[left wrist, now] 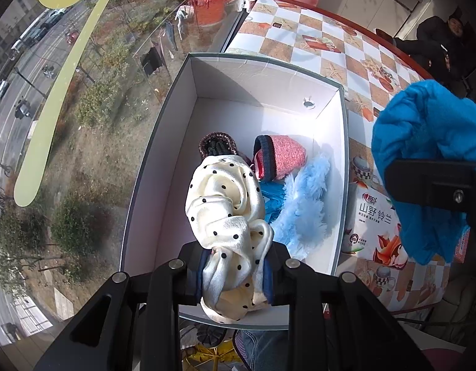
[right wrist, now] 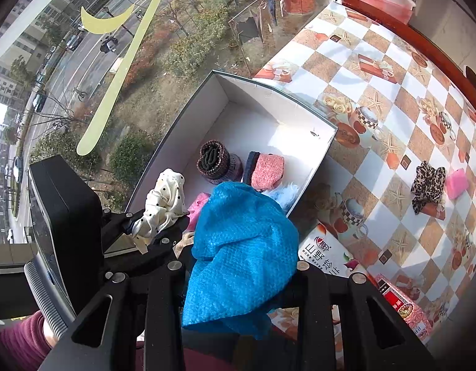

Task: Organize soft objects
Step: 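Open the left tool to drop the scrunchie while the right tool drops the blue glove in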

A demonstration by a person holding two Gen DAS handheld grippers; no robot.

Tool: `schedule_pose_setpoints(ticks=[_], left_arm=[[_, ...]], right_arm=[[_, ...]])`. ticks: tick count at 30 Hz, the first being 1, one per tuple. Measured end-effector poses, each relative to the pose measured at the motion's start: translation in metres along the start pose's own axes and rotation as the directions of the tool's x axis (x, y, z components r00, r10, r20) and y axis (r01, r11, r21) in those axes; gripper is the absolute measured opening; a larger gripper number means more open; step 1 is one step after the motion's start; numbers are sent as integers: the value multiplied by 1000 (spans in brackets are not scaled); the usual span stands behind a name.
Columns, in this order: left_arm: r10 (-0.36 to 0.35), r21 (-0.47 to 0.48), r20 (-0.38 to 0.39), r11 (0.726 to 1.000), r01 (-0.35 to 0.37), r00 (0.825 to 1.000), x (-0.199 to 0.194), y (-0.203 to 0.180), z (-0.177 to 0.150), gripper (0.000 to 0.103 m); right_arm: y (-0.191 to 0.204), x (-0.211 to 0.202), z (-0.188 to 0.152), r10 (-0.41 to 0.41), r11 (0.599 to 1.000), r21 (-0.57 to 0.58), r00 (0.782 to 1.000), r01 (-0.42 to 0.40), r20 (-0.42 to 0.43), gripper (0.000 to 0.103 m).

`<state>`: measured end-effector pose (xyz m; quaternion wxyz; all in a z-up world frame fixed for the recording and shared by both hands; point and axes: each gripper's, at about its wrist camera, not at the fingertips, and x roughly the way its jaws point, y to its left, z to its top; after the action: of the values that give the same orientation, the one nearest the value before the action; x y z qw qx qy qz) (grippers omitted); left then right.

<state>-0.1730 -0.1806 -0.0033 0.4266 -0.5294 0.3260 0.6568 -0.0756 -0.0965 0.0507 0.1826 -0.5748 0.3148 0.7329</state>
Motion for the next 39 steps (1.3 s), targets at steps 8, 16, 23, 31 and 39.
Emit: schedule_pose_setpoints(ticks=[8,16,23,31,39], left_arm=[[4,-2,-4,1000,-4,1000,2,0,1,31],[10,-2,-8,1000,-10,1000,3,0,1,31],[14,-2,-11,1000,-14,1000,4,-1,2,31],[20,1,-20,1000,-20,1000,9,-2,4,31],[34,-3,2,999,-34,999,9,-4,4,59]], right_arm=[[-1,3,5,0,1000,4,1000,0,-1,33],[-1,7,9,-1,1000,2,1000,1,-8,33],[-3,13,14,1,1000,10,1000,-1,-19,33],[-4,20,20,-3,1000,8,1000,3,-30,33],[-6,32,29,-14,1000,1,999,14,-44,33]])
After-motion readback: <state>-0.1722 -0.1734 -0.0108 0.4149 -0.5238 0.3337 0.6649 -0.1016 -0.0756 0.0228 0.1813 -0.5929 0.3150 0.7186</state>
